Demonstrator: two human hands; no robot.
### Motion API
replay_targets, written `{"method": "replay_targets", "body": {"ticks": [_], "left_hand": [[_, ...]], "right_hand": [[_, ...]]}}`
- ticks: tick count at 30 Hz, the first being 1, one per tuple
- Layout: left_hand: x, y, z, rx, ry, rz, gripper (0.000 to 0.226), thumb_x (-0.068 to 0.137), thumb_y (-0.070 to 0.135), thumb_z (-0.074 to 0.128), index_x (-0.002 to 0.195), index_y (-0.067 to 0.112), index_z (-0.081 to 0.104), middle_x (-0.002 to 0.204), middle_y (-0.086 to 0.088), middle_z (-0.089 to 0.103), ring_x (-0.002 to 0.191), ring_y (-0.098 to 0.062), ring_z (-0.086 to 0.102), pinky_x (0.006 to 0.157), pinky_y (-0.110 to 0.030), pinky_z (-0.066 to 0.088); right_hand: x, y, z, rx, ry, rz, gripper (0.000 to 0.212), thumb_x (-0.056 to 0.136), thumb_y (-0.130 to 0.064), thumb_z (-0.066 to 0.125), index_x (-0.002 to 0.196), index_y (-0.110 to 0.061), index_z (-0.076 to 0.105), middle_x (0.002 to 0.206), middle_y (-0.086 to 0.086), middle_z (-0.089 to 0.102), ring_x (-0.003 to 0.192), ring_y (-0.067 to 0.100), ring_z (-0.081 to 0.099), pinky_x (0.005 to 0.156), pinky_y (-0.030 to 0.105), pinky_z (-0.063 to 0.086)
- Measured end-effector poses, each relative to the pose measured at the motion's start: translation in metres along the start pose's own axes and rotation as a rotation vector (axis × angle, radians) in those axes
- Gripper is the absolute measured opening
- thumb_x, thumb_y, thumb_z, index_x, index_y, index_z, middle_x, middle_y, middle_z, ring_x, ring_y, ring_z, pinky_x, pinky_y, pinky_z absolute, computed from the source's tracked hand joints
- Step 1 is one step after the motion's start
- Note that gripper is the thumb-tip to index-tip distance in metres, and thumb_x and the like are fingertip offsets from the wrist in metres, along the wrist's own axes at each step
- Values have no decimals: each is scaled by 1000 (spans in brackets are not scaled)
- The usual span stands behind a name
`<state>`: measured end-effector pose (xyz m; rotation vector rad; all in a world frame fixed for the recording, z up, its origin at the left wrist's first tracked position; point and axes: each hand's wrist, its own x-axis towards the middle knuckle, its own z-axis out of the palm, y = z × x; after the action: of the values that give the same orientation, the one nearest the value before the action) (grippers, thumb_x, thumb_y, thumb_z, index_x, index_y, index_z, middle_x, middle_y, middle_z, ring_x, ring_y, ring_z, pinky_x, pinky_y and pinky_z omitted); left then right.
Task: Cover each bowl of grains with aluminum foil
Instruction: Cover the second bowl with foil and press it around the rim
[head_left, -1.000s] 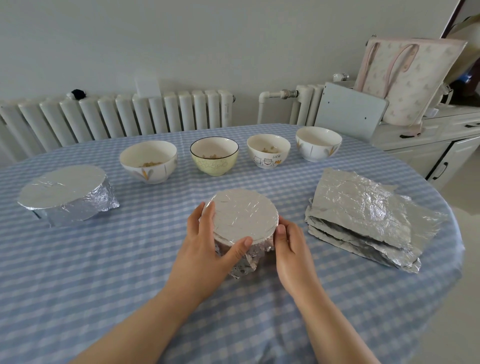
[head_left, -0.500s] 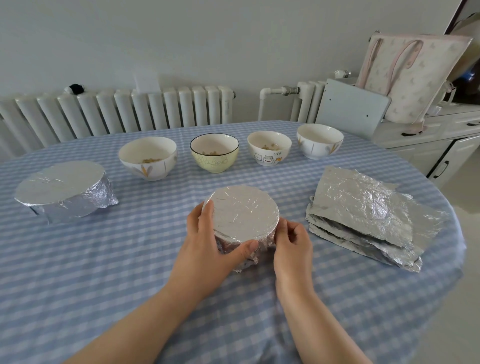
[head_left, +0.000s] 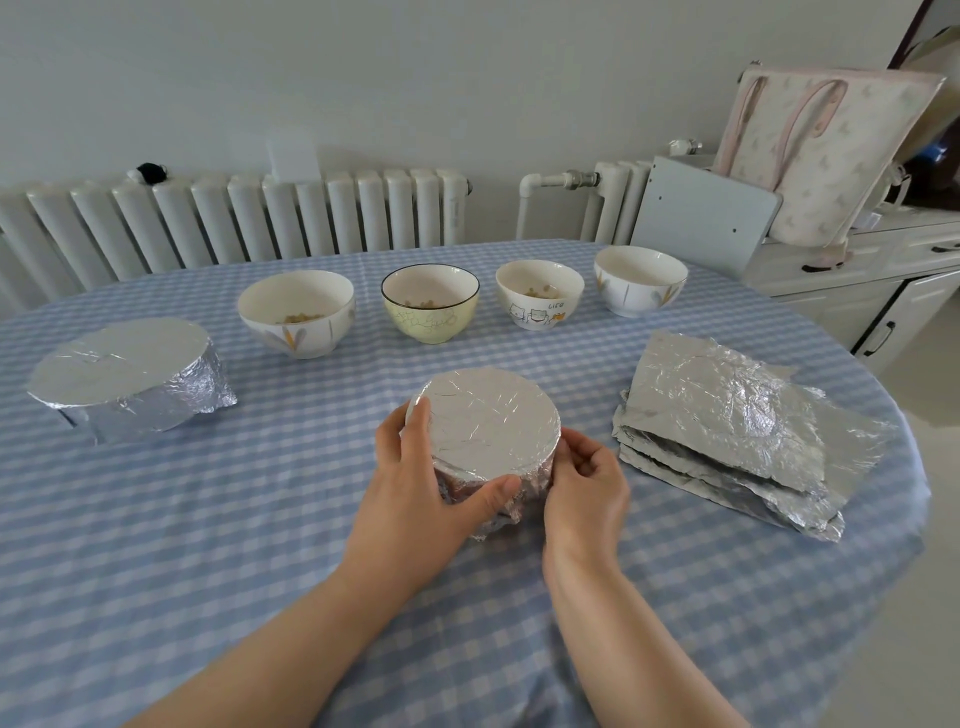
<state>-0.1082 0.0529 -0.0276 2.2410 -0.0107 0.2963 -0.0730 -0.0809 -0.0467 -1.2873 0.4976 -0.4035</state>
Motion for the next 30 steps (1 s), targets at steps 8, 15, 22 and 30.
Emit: {"method": "replay_targets", "body": {"ticks": [8,15,22,30], "left_hand": [[-1,0,0,15,6,3,121,50,84,53,151,28,14,151,10,15,132,-13,39,94,-25,38],[-1,1,0,9,-7,-8,122,51,83,55,152,30,11,151,13,13,132,-12,39,94,-24,37],[6,-7,-9,-149,-66,-101,138,51,83,59,153,25,-14,144,16,20,130,-15,44,106,-34,39],[24,-23,-15,-103,-26,-68,121,61,99,12,155,25,-3,162,10,4,147,-8,14,120,-36,18]], "right_hand": [[-12,5,-13,-145,-161,-106,45,92,5,45,105,-30,71,102,-13,73,101,4,67,96,36,52],[-17,5,-26,-245,-367,-168,61,88,10,39,134,-27,57,125,-17,64,118,-5,55,105,26,43],[6,-11,-31,36,-442,24,31,106,-22,31,103,-17,61,101,4,73,99,18,67,88,31,50],[6,-5,-32,-90,-438,-64,38,100,-39,36,118,-17,61,126,-3,65,118,9,58,101,27,44]]}}
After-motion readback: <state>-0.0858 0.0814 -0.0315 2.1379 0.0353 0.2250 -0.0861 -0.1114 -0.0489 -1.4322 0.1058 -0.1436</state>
